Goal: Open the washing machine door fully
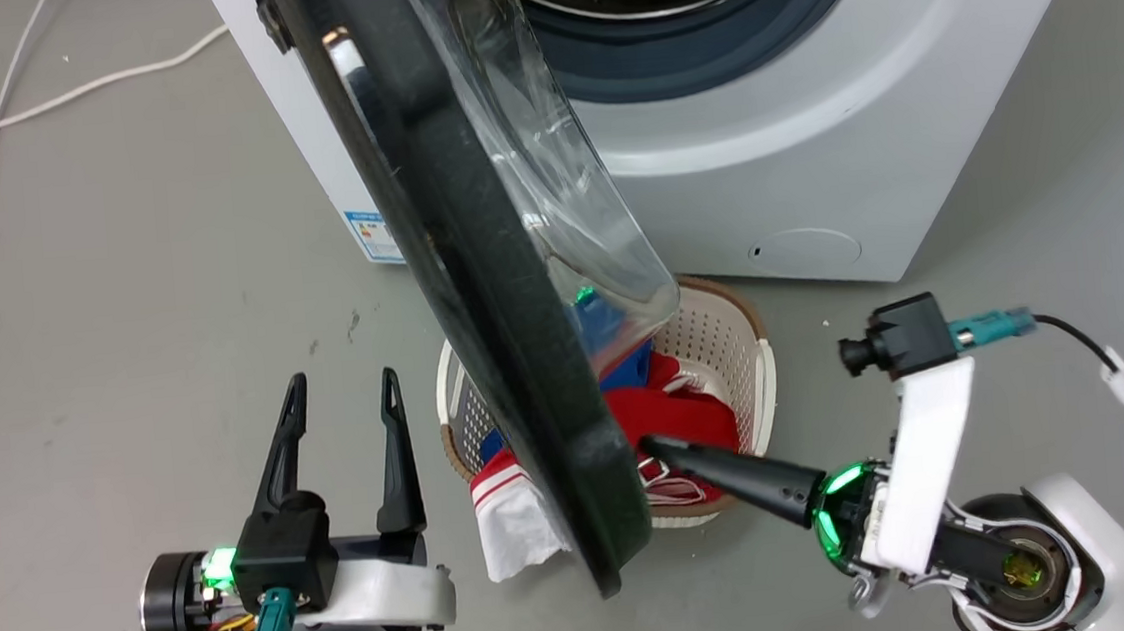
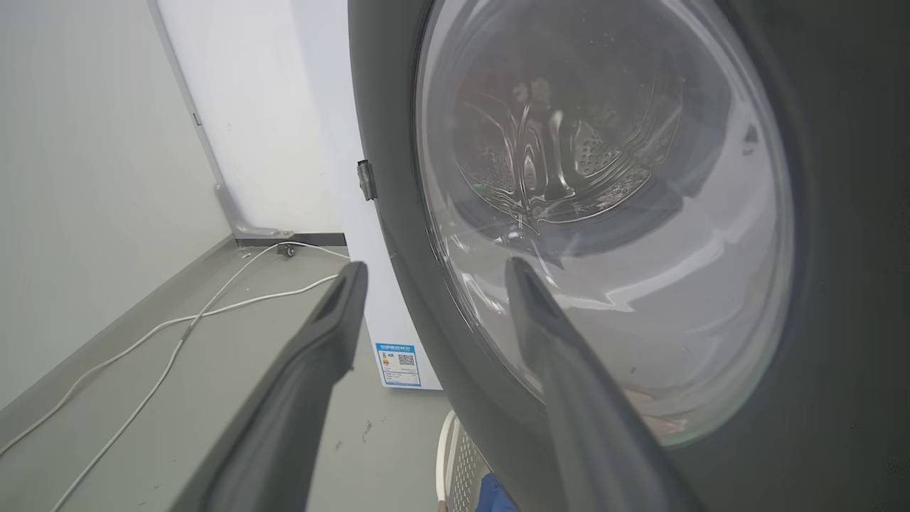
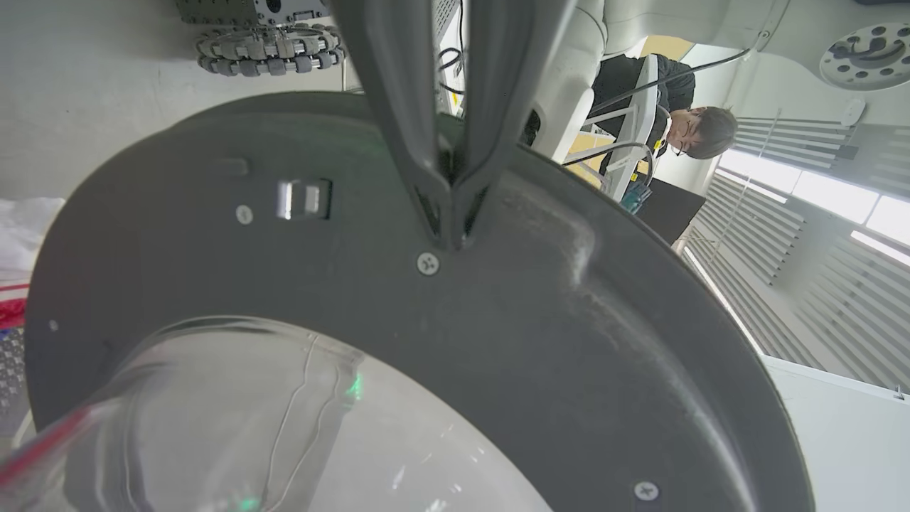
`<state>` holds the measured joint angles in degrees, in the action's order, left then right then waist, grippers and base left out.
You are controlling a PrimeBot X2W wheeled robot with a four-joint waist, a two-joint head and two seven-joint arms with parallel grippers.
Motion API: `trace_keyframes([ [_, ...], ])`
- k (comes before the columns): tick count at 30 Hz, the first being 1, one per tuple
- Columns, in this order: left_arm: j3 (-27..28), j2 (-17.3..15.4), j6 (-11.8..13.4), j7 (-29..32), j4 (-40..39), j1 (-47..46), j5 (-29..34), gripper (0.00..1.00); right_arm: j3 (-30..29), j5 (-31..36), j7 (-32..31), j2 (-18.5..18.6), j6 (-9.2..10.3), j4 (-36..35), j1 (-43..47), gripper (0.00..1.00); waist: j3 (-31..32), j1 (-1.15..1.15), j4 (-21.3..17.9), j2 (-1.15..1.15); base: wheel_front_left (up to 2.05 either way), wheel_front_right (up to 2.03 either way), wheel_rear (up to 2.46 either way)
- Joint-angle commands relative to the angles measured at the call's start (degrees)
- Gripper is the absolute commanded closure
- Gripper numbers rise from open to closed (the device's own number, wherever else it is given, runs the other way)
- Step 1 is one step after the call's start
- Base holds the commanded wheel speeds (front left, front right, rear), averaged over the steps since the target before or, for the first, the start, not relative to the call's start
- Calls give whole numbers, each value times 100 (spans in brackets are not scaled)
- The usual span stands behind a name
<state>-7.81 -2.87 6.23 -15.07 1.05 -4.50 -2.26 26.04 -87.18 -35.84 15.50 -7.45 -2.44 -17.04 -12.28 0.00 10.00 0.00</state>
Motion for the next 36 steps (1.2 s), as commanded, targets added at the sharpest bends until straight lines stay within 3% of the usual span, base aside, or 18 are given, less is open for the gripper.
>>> trace_keyframes([
  [1, 13, -2, -9, -16, 13, 72, 24, 0, -44, 31, 82, 1, -7, 3, 82, 100, 67, 0, -22, 0, 0, 0, 0],
  [2, 25, -2, -13, -16, 23, 100, 34, 0, -81, 34, 192, 0, -7, 1, 123, 98, 116, 0, -37, 0, 0, 0, 0],
  [3, 41, -2, -28, -16, 32, 130, 42, 0, -138, 102, 347, 18, -7, -31, 152, 74, 163, 0, -54, 0, 0, 0, 0],
  [4, 58, -3, -45, -16, 42, 162, 52, 0, -209, 175, 538, 41, -7, -46, 192, 40, 208, 0, -70, 0, 0, 0, 0],
  [5, 74, -7, -58, -16, 51, 196, 61, 0, -266, 210, 728, 33, -7, -74, 241, 0, 253, 0, -90, 0, 0, 0, 0],
  [12, 193, -30, -91, -16, 55, 396, 105, 0, -608, 1298, 2924, 219, -6, -270, 450, 0, 506, 0, -257, 0, 0, 0, 0],
  [18, 270, -39, -94, -16, 64, 555, 111, 0, -663, 2738, 4925, 592, -5, 247, 587, 0, 737, 0, -384, 0, 0, 0, 0],
  [21, 323, -46, -84, -16, 53, 649, 116, 0, -1112, 3375, 5098, 399, -4, 454, 686, 0, 859, 0, -455, 0, 0, 0, 0],
  [27, 391, -54, -101, -16, 38, 807, 128, 0, -2448, 5291, 5101, -349, -4, -52, 1204, 0, 1033, 0, -556, 0, 0, 0, 0],
  [31, 416, -50, -103, -16, 33, 888, 136, 0, -2895, 6341, 5101, -713, -4, -393, 1607, 0, 1118, 0, -598, 0, 0, 0, 0],
  [36, 429, -50, -118, -16, 21, 928, 155, 0, -3273, 7027, 5102, -1058, -4, -594, 2029, 0, 1175, 0, -632, 0, 0, 0, 0],
])
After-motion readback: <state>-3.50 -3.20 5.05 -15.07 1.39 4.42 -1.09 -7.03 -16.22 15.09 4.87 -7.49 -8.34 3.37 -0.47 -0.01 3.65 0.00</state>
